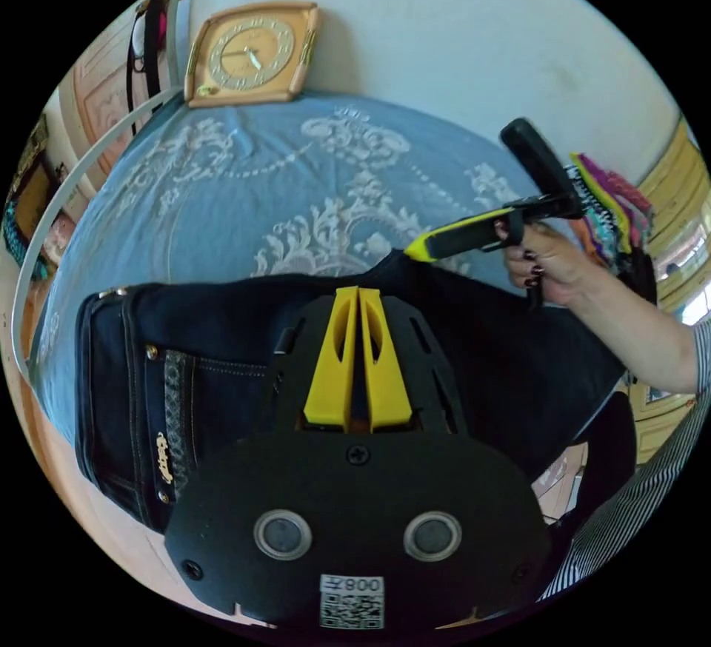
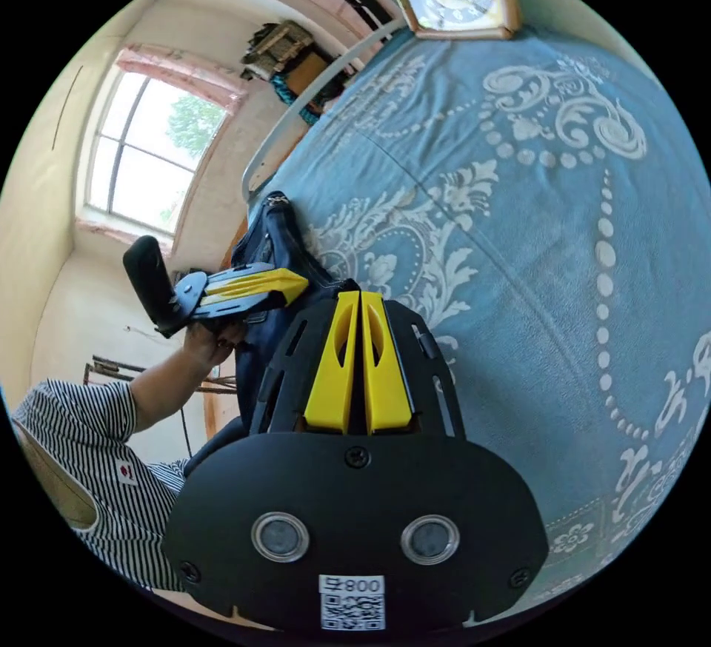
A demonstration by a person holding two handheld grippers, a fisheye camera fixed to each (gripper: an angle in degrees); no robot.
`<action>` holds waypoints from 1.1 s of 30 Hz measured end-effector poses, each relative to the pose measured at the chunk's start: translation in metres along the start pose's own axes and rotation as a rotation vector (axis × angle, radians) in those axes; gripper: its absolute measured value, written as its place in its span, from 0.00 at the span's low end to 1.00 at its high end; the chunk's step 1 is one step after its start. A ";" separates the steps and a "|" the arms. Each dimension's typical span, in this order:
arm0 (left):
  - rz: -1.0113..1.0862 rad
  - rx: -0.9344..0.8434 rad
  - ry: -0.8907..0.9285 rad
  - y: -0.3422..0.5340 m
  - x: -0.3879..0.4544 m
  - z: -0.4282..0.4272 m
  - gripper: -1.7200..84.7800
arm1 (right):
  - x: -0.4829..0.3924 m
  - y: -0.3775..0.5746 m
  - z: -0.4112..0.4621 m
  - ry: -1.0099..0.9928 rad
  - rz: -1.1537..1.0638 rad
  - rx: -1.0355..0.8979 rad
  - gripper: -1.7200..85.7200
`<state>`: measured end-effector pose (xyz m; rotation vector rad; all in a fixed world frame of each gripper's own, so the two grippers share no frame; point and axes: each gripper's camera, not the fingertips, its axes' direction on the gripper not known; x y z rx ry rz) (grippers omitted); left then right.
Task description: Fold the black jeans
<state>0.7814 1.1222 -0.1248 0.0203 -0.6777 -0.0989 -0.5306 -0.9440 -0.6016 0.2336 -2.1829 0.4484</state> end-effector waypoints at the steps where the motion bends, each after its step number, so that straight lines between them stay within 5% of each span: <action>1: -0.013 -0.049 -0.034 0.005 -0.001 0.010 0.02 | 0.004 -0.001 0.003 -0.011 0.031 -0.008 0.02; 8: -0.027 -0.025 -0.040 0.024 0.014 -0.008 0.02 | -0.015 0.016 -0.017 -0.012 0.074 0.062 0.02; 13: -0.104 0.074 -0.149 0.049 0.018 -0.058 0.02 | -0.098 0.045 -0.041 0.185 -0.081 0.163 0.02; 19: -0.270 -0.025 -0.291 0.070 -0.003 -0.072 0.02 | -0.138 0.051 0.015 0.434 -0.181 -0.029 0.02; 25: -0.267 -0.026 -0.270 0.070 0.023 -0.107 0.02 | -0.157 0.091 -0.002 0.460 -0.186 0.025 0.02; 30: -0.391 0.095 -0.421 0.100 0.043 -0.178 0.02 | -0.174 0.123 -0.017 0.522 -0.203 0.014 0.02; 33: -0.508 -0.029 -0.512 0.117 0.038 -0.191 0.02 | -0.183 0.147 -0.027 0.566 -0.206 0.013 0.02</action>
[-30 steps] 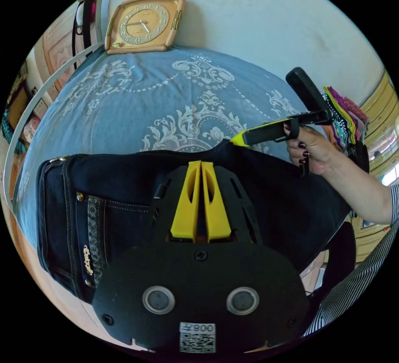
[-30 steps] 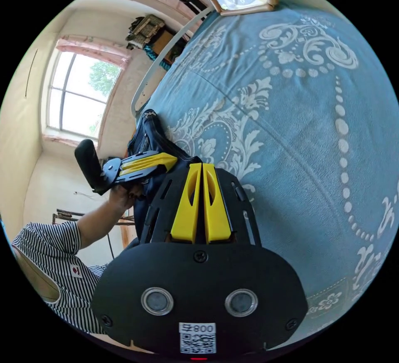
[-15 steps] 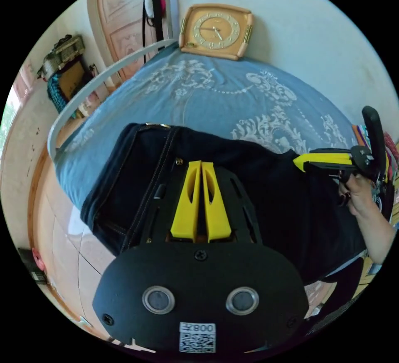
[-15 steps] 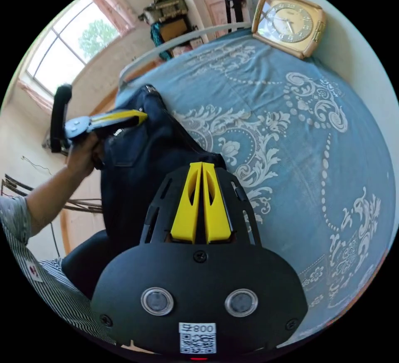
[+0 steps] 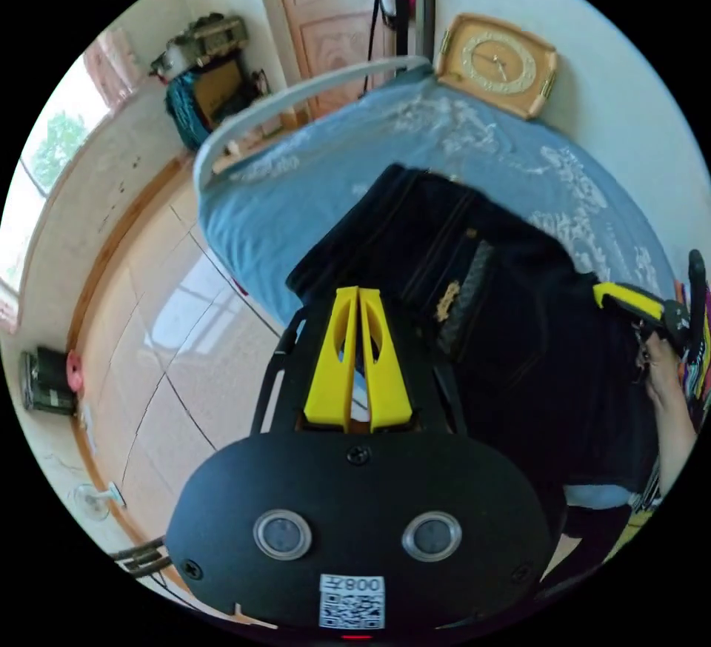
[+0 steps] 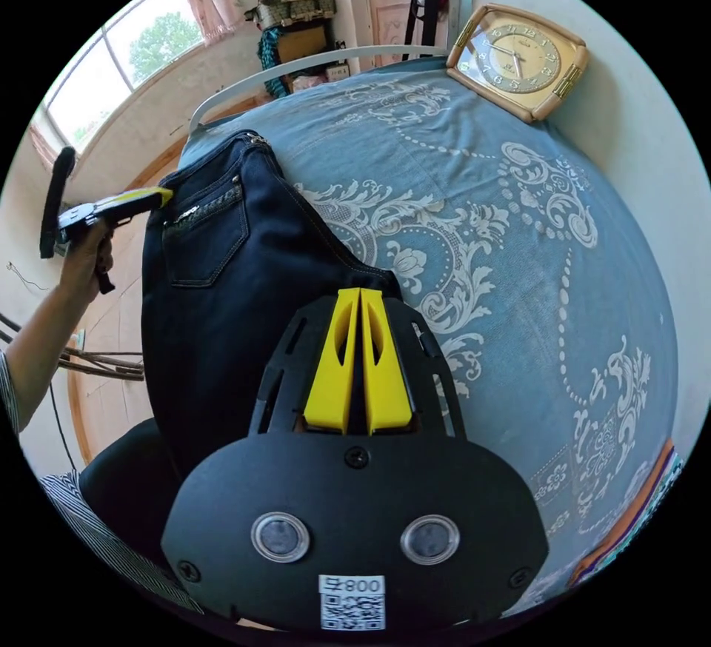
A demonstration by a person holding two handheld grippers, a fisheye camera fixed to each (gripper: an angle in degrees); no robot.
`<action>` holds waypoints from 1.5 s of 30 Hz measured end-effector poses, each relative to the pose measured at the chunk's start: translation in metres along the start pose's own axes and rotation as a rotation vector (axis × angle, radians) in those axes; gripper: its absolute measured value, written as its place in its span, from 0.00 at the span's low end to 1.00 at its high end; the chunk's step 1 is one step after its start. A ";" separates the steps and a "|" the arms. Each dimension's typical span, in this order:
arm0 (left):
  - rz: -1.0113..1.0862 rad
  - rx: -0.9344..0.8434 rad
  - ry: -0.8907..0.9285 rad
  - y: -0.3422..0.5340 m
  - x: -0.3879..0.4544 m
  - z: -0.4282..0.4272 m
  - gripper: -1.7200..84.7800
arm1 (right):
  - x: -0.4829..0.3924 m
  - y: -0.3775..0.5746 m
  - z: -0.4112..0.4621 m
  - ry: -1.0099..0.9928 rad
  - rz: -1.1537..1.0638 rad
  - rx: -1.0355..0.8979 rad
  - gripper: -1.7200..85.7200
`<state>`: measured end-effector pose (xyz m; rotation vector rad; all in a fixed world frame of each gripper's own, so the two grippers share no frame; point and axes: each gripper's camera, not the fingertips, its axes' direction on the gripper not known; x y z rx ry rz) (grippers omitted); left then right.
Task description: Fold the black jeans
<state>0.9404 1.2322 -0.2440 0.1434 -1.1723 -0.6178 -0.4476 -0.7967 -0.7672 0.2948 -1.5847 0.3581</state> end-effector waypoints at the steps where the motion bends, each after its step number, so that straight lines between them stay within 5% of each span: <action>1: 0.014 -0.066 0.037 0.002 -0.003 0.005 0.02 | -0.001 0.008 -0.006 0.010 0.006 -0.009 0.02; 7: -0.030 -0.041 0.063 -0.005 0.016 -0.057 0.02 | 0.015 0.056 -0.045 -0.020 0.061 -0.096 0.02; 11: 0.014 0.042 0.272 0.006 0.046 -0.123 0.02 | 0.037 0.119 -0.107 -0.054 0.129 -0.026 0.02; 20: 0.380 -0.146 0.373 0.023 0.176 -0.207 0.02 | 0.046 0.409 -0.229 -0.070 0.303 -0.125 0.02; 24: 0.374 -0.221 0.397 0.006 0.203 -0.235 0.02 | 0.056 0.535 -0.230 -0.092 0.443 -0.240 0.02; 30: 0.434 -0.202 0.454 -0.025 0.265 -0.341 0.02 | 0.078 0.649 -0.295 -0.090 0.534 -0.136 0.02; 45: 1.214 -0.341 0.841 -0.034 0.691 -0.594 0.09 | 0.160 1.156 -0.519 0.133 1.245 0.179 0.10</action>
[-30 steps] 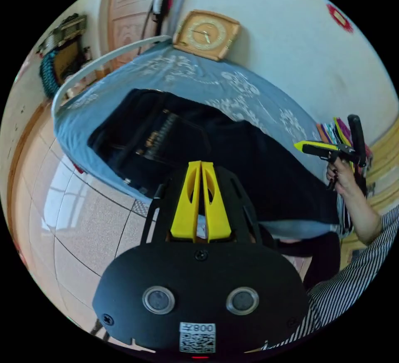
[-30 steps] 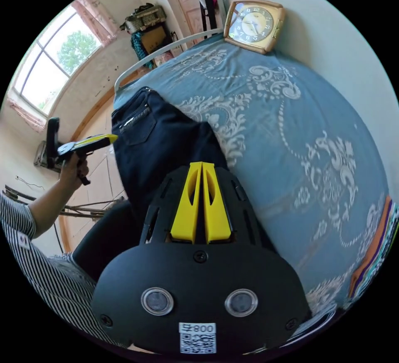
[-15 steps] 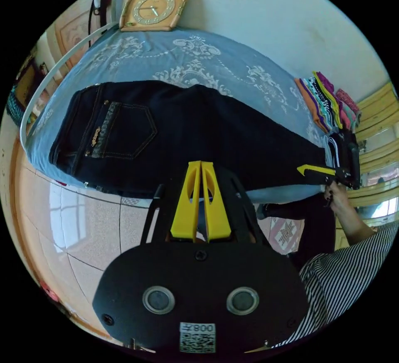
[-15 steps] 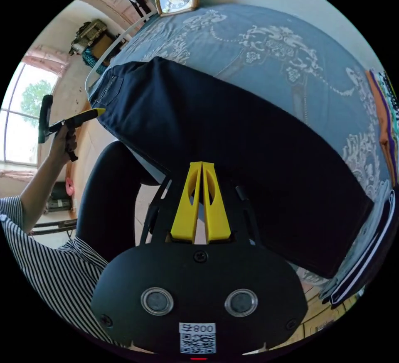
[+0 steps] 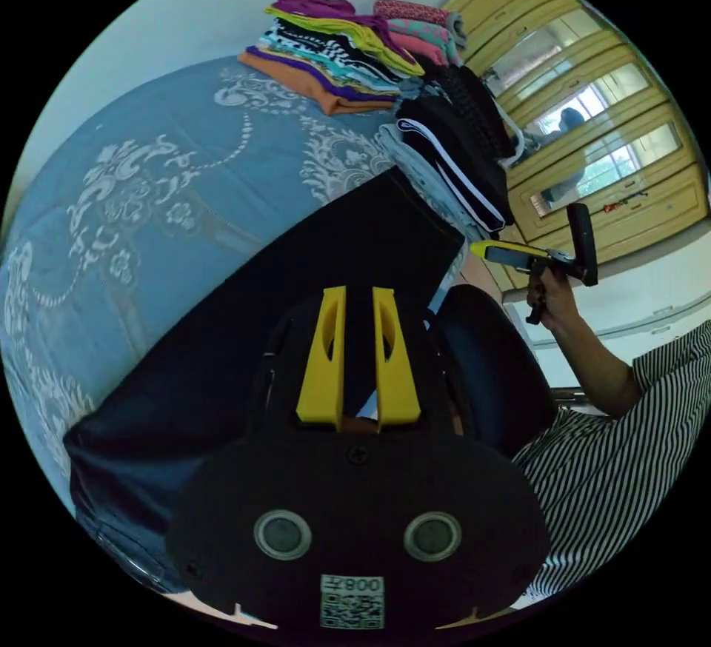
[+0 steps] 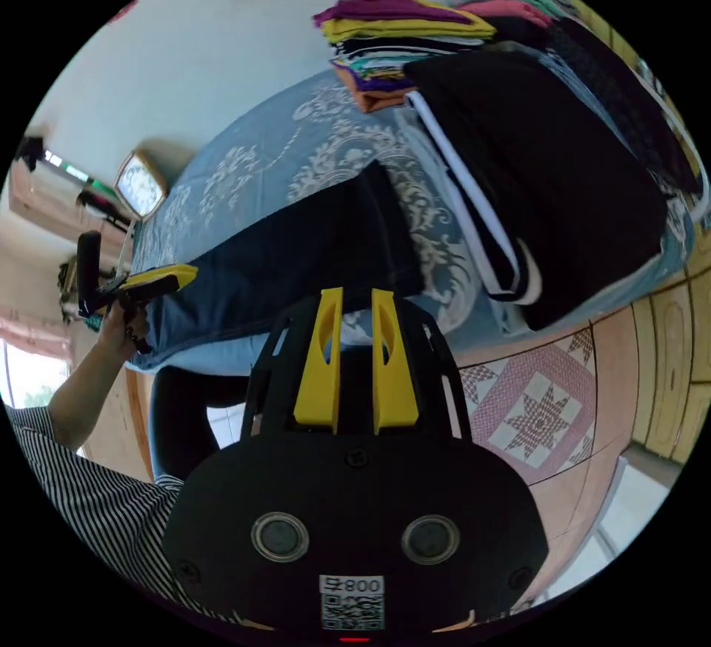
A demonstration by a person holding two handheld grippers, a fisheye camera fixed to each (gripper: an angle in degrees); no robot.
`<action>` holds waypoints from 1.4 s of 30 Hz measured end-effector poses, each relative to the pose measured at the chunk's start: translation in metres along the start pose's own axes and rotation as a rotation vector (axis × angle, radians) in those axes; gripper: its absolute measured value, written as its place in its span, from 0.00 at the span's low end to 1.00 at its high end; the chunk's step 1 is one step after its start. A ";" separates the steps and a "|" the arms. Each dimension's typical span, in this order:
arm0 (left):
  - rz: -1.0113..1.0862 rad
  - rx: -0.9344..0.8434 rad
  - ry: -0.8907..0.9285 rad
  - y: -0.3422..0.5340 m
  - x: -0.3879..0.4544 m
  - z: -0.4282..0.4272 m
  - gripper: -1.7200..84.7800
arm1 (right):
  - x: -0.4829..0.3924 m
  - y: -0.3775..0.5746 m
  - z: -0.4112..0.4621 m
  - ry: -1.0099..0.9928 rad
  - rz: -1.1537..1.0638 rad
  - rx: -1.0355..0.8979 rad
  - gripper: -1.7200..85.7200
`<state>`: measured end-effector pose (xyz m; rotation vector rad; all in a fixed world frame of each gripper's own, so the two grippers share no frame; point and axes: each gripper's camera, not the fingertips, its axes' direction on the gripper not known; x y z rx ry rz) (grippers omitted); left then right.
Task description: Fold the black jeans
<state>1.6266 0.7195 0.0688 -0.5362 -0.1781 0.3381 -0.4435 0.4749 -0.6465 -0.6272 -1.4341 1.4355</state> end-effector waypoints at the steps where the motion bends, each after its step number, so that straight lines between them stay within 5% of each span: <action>1: 0.040 -0.022 0.006 -0.038 0.020 0.001 0.10 | 0.029 0.004 -0.008 -0.002 0.032 0.006 0.11; 20: 0.362 -0.337 -0.106 -0.447 0.255 -0.014 0.15 | 0.299 0.031 -0.057 -0.101 0.122 -0.015 0.14; 42: 0.371 -0.383 0.004 -0.608 0.377 -0.103 0.06 | 0.453 0.052 -0.091 -0.236 0.153 -0.002 0.10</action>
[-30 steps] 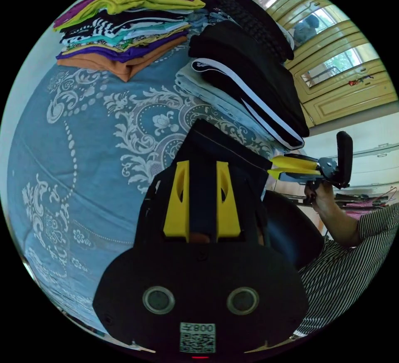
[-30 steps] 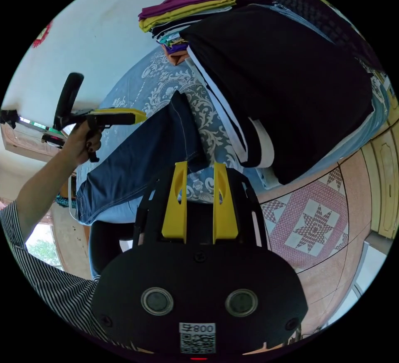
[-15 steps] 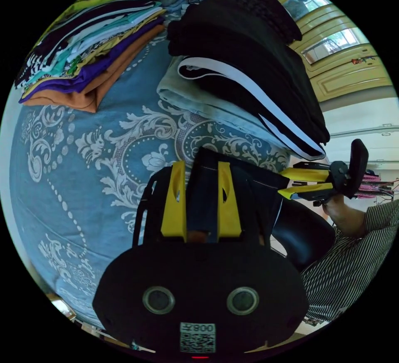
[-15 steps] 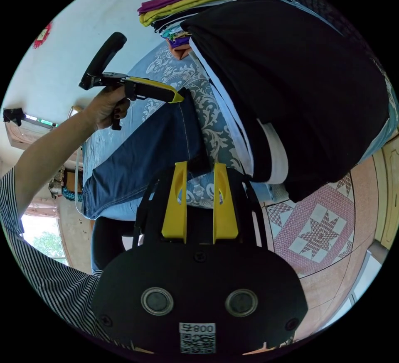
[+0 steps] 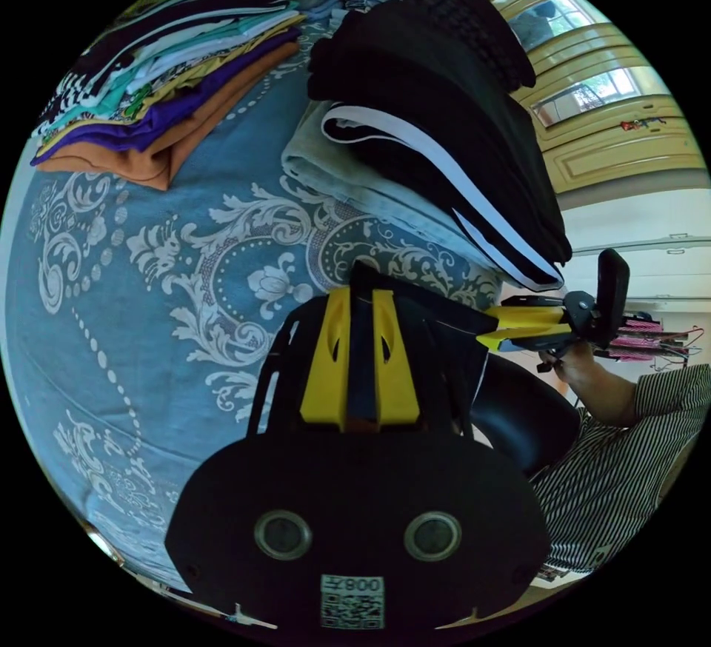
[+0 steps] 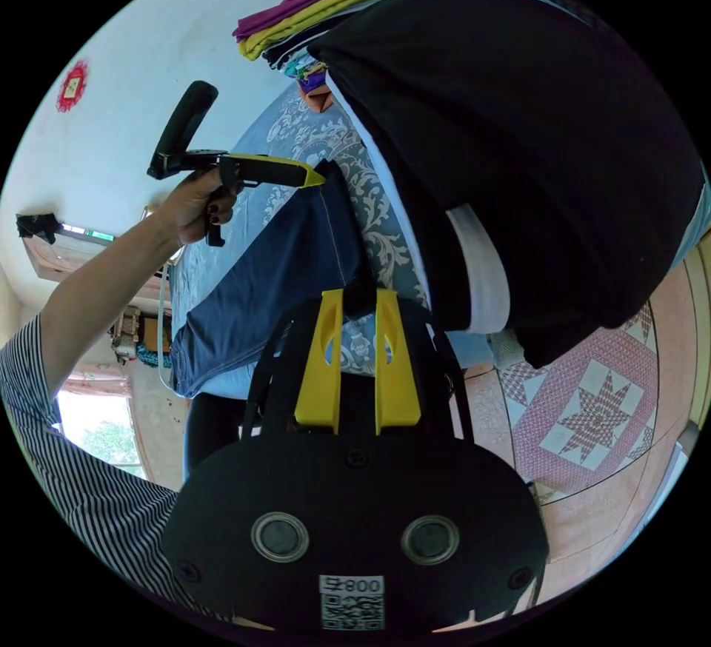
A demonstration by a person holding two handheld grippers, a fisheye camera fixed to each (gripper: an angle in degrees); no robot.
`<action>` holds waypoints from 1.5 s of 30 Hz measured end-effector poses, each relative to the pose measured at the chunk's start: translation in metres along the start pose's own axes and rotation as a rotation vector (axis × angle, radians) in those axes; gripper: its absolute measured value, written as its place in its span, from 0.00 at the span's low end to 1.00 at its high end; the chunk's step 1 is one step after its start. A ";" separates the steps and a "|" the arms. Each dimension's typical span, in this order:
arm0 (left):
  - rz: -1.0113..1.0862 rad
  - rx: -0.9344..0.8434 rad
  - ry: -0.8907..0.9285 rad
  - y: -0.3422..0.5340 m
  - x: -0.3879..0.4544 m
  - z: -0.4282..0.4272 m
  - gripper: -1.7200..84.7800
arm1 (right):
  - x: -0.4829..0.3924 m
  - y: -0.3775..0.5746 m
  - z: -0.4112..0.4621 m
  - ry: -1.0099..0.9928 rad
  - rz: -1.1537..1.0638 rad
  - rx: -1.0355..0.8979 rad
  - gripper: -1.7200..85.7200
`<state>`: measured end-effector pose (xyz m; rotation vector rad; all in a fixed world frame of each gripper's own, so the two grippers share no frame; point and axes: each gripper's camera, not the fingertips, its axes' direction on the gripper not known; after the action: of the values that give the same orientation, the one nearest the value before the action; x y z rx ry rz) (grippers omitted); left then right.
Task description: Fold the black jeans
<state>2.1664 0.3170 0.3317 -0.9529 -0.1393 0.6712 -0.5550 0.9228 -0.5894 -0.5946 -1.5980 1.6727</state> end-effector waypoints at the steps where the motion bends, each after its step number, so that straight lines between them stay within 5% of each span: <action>1: 0.001 0.003 -0.003 -0.003 0.004 -0.007 0.05 | 0.002 0.000 -0.002 0.001 0.002 -0.001 0.10; 24: 0.038 -0.078 -0.068 -0.004 0.005 -0.047 0.12 | 0.003 -0.009 -0.011 -0.074 0.041 0.020 0.09; 31: -0.027 -0.037 0.129 0.036 -0.042 -0.034 0.07 | -0.020 -0.013 -0.001 -0.109 0.049 0.026 0.09; 45: 0.057 0.084 0.111 0.156 -0.092 -0.030 0.03 | -0.133 -0.009 0.000 -0.189 0.001 0.099 0.08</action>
<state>2.0325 0.3039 0.2068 -0.9135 0.0139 0.6699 -0.4701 0.8204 -0.6010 -0.3968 -1.6341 1.8426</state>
